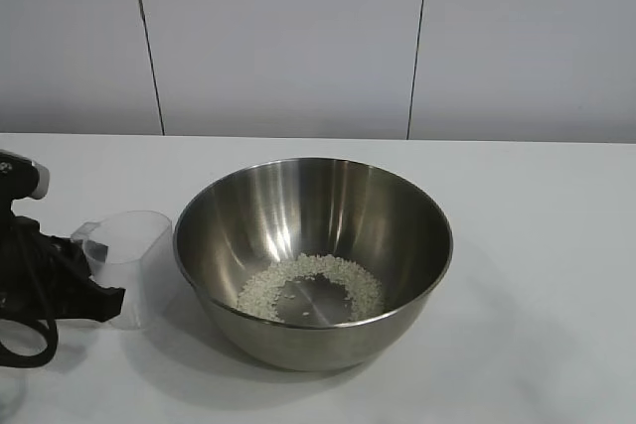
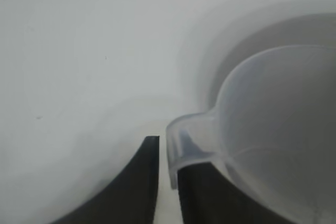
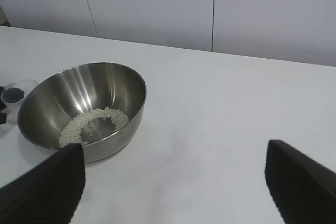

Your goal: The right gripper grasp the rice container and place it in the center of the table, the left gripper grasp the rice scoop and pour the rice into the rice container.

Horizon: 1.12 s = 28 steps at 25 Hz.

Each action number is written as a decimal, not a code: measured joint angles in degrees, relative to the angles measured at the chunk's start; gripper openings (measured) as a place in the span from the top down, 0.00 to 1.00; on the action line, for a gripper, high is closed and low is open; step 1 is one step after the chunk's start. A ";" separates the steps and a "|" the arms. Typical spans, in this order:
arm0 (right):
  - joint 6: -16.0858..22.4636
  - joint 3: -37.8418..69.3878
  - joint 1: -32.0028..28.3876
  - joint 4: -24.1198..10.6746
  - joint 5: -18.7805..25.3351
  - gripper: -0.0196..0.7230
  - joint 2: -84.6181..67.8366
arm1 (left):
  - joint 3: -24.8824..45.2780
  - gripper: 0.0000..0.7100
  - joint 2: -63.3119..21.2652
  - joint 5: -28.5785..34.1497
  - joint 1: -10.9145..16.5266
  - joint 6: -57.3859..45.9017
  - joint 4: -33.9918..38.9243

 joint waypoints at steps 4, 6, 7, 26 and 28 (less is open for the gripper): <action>0.00 0.00 0.00 0.00 0.00 0.11 0.00 | 2.02 0.34 0.00 0.00 0.00 -0.05 0.00; 0.00 0.00 0.00 0.00 0.00 0.11 0.00 | 3.32 0.20 0.00 0.00 0.00 -0.05 0.00; 0.00 0.00 0.00 0.00 0.00 0.11 0.00 | 4.17 0.15 0.00 -0.05 0.00 -0.05 0.00; 0.00 0.00 0.00 0.00 0.00 0.11 0.00 | 14.95 0.07 -26.08 5.57 0.00 -1.30 -3.04; 0.00 0.00 0.00 0.00 0.00 0.11 0.00 | 12.50 0.07 -30.50 13.31 0.11 1.43 -4.13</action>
